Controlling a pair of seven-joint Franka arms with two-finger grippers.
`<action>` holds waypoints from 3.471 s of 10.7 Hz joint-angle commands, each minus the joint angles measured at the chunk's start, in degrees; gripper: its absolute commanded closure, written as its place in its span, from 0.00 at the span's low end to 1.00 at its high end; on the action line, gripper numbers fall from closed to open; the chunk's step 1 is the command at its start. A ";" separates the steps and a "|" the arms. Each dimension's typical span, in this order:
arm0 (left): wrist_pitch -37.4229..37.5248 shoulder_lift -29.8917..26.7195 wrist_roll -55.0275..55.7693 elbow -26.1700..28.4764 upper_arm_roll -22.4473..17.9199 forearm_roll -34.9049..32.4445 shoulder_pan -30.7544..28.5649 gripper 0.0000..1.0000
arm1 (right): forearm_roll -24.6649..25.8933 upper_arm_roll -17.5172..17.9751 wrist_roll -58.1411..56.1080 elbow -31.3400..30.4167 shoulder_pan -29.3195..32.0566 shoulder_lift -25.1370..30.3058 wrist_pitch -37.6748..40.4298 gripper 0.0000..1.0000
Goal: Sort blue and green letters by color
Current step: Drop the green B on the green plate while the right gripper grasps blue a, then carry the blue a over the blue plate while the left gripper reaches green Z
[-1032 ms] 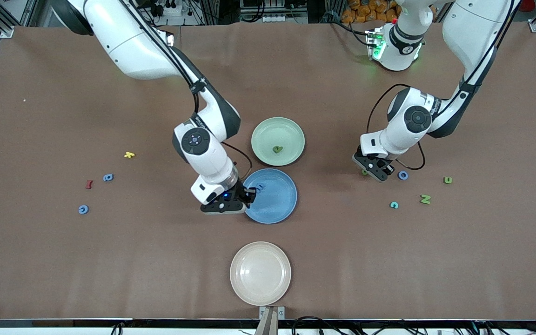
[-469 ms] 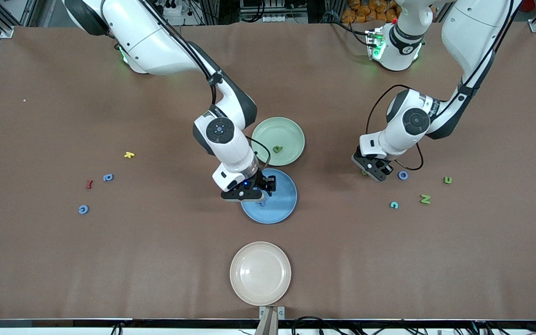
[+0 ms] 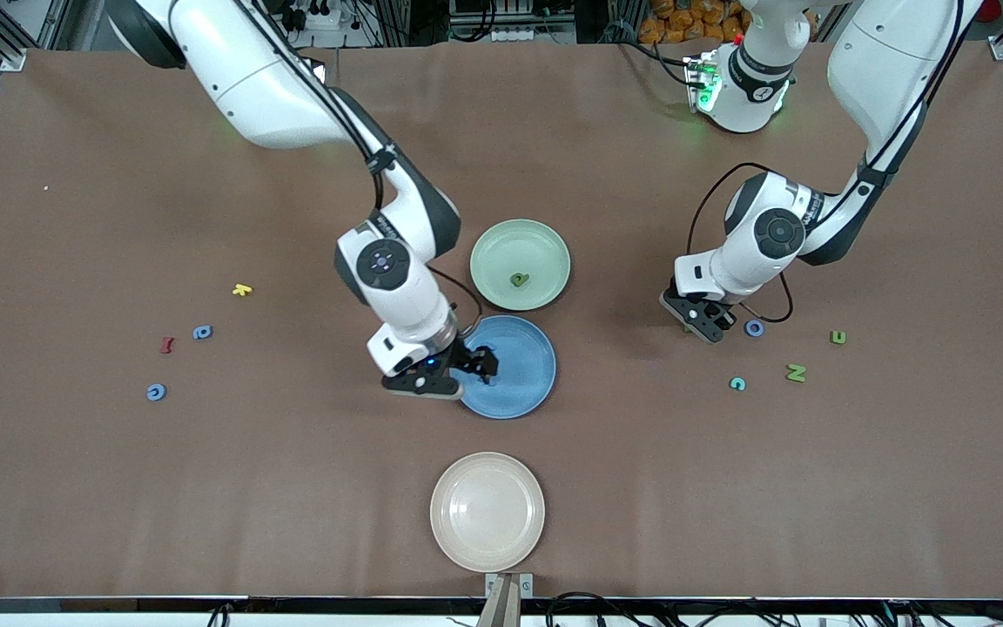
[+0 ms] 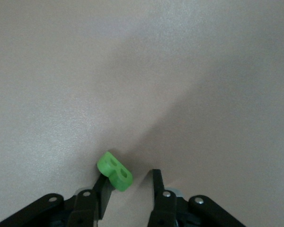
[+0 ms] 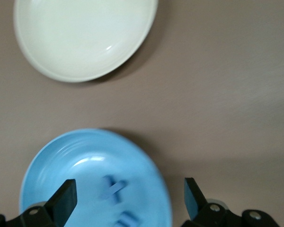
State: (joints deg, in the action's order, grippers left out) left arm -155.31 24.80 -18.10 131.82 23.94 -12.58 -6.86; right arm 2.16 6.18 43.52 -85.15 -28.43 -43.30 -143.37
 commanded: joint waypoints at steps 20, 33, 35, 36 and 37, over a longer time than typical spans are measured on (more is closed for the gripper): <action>12.31 -1.95 52.57 -10.88 13.76 -1.92 10.87 1.00 | 4.96 0.59 -43.70 -49.13 44.69 28.54 -9.71 0.00; 21.61 -2.82 58.21 -14.40 9.72 -6.48 11.37 0.00 | 5.05 0.50 -43.70 -49.94 44.43 20.10 -18.35 1.00; 24.86 -4.93 45.24 -14.31 9.81 -6.67 4.43 0.00 | 5.05 0.59 -43.44 -48.72 43.82 20.79 -16.69 1.00; 25.66 -5.28 39.69 -14.23 9.81 -6.67 0.83 0.00 | 5.05 0.59 -43.18 -47.32 43.64 21.23 -15.12 1.00; 25.67 -4.85 35.63 -14.14 9.72 -6.67 -2.34 0.00 | 4.87 0.68 -42.30 -45.39 42.68 21.41 -12.58 1.00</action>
State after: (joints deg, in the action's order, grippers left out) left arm -131.06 21.14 26.32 116.82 33.18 -18.12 -2.76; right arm 6.85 6.27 -0.01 -134.01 15.08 -22.42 -160.40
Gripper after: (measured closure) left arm 0.000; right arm 0.630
